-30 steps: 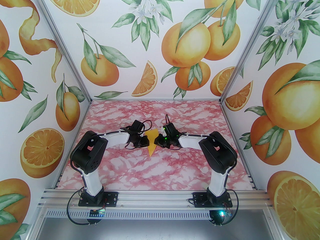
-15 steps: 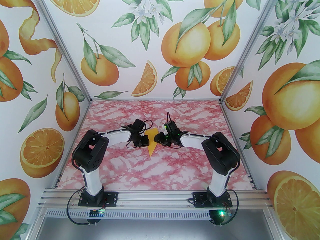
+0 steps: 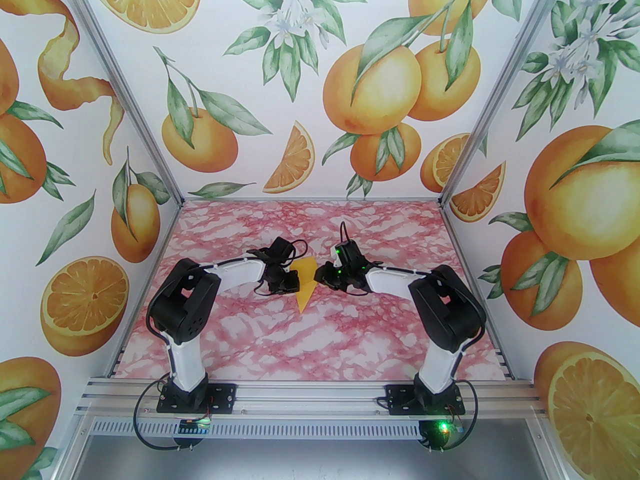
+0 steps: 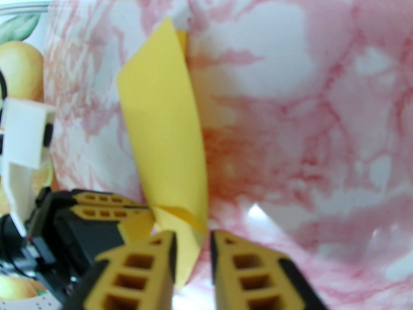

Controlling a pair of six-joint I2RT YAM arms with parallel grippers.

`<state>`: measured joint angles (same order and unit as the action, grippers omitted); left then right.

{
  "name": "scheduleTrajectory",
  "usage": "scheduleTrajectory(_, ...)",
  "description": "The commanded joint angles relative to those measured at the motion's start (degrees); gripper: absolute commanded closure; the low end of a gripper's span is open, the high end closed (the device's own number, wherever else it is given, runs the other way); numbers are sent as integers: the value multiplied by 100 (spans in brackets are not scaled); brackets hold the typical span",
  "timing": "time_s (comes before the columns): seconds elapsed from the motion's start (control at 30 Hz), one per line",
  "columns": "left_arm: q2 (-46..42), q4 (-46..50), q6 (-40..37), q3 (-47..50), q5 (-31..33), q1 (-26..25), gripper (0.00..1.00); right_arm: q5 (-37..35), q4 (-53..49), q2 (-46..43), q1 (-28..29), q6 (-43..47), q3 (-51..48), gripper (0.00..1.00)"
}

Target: Fold a paper plane with a square sheet of paper (fold left side to right side)

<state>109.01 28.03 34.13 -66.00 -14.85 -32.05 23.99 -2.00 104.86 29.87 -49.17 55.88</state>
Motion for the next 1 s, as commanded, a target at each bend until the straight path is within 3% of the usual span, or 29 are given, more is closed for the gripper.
scheduleTrajectory(0.0, 364, -97, -70, -36, 165, -91, 85, 22, -29, -66, -25, 40, 48, 76)
scheduleTrajectory(0.33, 399, -81, -98, -97, 152, -116, 85, 144, 72, -109, 44, 4, 98, 81)
scheduleTrajectory(0.97, 458, -92, -107, -111, 124, -169, 85, 377, 501, 96, 245, -307, 248, 81)
